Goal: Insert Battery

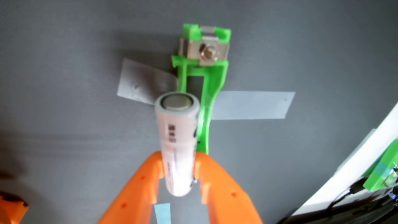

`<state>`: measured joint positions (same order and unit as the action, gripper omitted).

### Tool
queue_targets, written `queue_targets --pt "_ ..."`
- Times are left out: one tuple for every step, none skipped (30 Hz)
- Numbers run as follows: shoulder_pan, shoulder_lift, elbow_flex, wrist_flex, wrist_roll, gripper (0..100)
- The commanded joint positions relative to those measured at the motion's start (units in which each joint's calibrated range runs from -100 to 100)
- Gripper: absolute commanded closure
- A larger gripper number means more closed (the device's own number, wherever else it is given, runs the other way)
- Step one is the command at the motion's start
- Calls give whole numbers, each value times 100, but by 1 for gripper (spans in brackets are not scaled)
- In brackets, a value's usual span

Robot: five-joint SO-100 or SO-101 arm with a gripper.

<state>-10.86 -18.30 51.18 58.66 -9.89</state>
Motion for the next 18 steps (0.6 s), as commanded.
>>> queue_targets --pt "-12 17 -115 -49 -10 99" --pt "-1 17 -115 -49 -10 99" --pt "35 17 -106 -49 -10 99" --pt "70 17 -106 -57 -10 99" --pt "82 25 -106 -57 -16 99" --pt "82 34 -106 -66 -36 99" --pt "58 34 -106 -74 -77 99" --pt "58 34 -106 -142 -108 99" --pt "47 34 -97 -227 -119 99" --pt "47 34 -88 -303 -119 99" --pt "47 34 -70 -354 -124 99" --pt "35 42 -70 -371 -124 99" --pt "11 50 -70 -362 -124 99" --pt "-1 50 -70 -362 -124 99" --pt "-12 50 -79 -362 -124 99" --pt "-24 59 -79 -362 -124 99" --pt "-24 67 -79 -362 -124 99" --pt "-24 67 -70 -362 -124 99"
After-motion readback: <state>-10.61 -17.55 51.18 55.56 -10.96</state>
